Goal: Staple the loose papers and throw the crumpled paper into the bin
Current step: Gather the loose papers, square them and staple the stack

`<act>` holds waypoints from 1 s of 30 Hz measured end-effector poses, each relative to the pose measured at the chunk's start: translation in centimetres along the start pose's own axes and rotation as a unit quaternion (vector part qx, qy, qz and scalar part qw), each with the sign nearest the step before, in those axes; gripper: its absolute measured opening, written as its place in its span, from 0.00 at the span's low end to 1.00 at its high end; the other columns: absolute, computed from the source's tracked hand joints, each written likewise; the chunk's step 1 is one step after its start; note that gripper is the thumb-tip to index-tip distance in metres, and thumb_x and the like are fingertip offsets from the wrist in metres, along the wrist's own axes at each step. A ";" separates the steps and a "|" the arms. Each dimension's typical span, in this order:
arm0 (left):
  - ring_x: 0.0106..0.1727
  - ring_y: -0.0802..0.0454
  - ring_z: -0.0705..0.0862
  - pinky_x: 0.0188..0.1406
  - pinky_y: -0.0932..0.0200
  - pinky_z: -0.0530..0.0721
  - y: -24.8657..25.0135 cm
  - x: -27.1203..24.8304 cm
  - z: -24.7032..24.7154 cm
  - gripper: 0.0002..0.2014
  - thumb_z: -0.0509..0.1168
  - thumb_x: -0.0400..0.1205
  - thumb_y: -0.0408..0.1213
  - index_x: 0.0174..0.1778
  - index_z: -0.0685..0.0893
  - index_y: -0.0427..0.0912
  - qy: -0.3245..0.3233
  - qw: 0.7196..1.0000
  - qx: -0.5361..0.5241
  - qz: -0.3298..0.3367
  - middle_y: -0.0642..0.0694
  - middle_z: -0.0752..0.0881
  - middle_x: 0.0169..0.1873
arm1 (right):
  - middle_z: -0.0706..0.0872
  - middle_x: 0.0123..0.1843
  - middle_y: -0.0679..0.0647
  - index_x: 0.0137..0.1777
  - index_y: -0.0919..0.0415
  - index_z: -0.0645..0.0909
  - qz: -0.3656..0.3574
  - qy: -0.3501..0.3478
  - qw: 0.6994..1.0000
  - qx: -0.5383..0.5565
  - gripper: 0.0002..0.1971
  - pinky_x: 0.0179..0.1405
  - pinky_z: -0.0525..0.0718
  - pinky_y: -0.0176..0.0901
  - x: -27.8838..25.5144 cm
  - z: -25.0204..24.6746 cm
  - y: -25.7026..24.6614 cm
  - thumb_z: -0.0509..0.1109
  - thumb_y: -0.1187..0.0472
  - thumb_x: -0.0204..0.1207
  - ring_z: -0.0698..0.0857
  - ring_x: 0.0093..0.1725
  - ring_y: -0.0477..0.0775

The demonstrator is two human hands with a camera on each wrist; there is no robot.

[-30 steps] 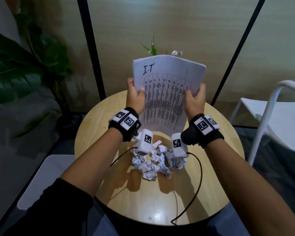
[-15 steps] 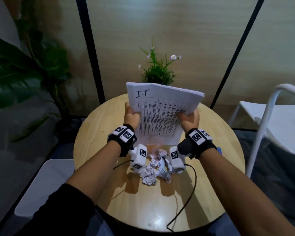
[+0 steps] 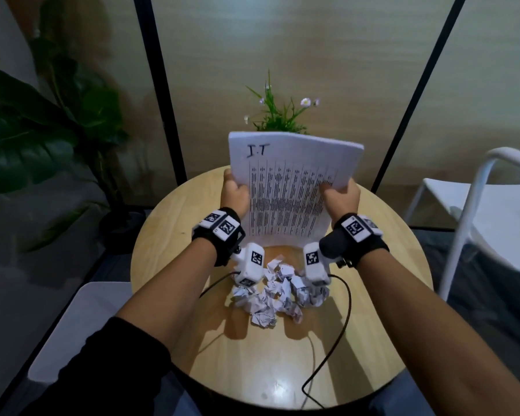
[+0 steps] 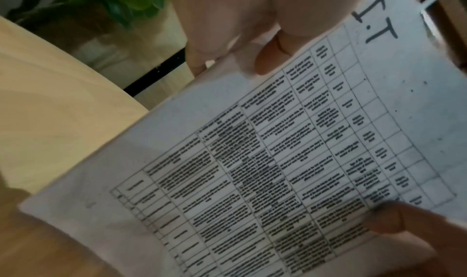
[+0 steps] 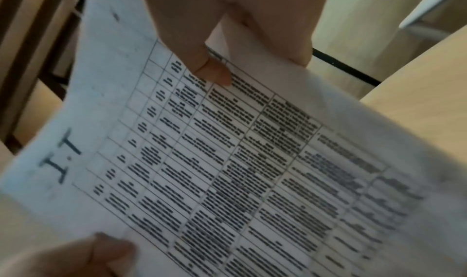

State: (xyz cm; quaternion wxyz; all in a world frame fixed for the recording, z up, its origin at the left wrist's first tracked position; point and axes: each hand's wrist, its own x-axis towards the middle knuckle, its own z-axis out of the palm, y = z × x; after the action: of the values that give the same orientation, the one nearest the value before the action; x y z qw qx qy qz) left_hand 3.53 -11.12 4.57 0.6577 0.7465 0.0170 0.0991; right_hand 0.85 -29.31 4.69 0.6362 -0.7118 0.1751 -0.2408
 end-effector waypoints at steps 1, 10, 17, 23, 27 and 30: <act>0.63 0.42 0.80 0.55 0.60 0.74 0.3 0.3 -0.1 0.21 0.51 0.80 0.19 0.70 0.66 0.32 0.008 1.000 -0.015 0.005 0.35 0.80 0.62 | 0.86 0.52 0.59 0.59 0.64 0.81 -0.010 0.001 1.000 0.022 0.16 0.56 0.84 0.52 0.2 0.0 -0.5 0.70 0.70 0.71 0.83 0.50 0.56; 0.40 0.55 0.77 0.40 0.63 0.76 -2.4 -0.1 -0.3 0.14 0.52 0.83 0.23 0.65 0.64 0.37 -0.036 0.998 0.026 -0.036 0.44 0.75 0.52 | 0.87 0.50 0.67 0.56 0.71 0.82 0.021 -0.050 0.998 -0.034 0.12 0.48 0.84 0.52 -1.2 0.8 1.4 0.70 0.71 0.72 0.83 0.46 0.58; 0.49 0.47 0.78 0.40 0.57 0.77 -4.2 -0.6 -0.7 0.11 0.54 0.83 0.24 0.58 0.62 0.40 -0.057 0.996 0.025 -0.069 0.44 0.78 0.47 | 0.87 0.54 0.60 0.61 0.65 0.80 0.054 -0.049 0.997 -0.040 0.20 0.55 0.85 0.52 -1.5 0.5 2.7 0.73 0.70 0.68 0.85 0.50 0.58; 0.54 0.49 0.79 0.57 0.53 0.79 1.6 1.1 -1.7 0.17 0.59 0.82 0.24 0.66 0.68 0.37 -0.053 0.997 -0.050 0.010 0.47 0.80 0.50 | 0.85 0.51 0.61 0.61 0.69 0.79 -0.022 -0.039 0.999 0.025 0.19 0.49 0.83 0.48 0.3 0.0 -1.5 0.70 0.75 0.69 0.83 0.48 0.55; 0.55 0.46 0.80 0.63 0.45 0.80 3.6 2.1 -1.9 0.14 0.58 0.81 0.21 0.57 0.68 0.42 -0.073 0.994 -0.073 0.029 0.44 0.81 0.50 | 0.84 0.43 0.55 0.54 0.63 0.79 -0.036 -0.041 0.998 0.034 0.12 0.39 0.83 0.41 0.5 0.1 -3.4 0.68 0.74 0.71 0.83 0.41 0.51; 0.48 0.52 0.81 0.54 0.54 0.80 3.9 1.8 -2.1 0.16 0.57 0.80 0.18 0.51 0.71 0.46 -0.071 0.993 -0.091 0.037 0.48 0.81 0.46 | 0.84 0.40 0.52 0.51 0.61 0.77 -0.049 -0.032 0.997 0.048 0.11 0.38 0.82 0.38 0.6 -0.2 -3.5 0.67 0.73 0.72 0.82 0.38 0.46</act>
State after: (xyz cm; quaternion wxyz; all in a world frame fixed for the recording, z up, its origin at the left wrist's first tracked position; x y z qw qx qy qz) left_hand 4.56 -9.34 8.91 0.7185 0.6888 -0.0661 0.0713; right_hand 1.02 -29.29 8.27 0.6623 -0.6955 0.1075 -0.2570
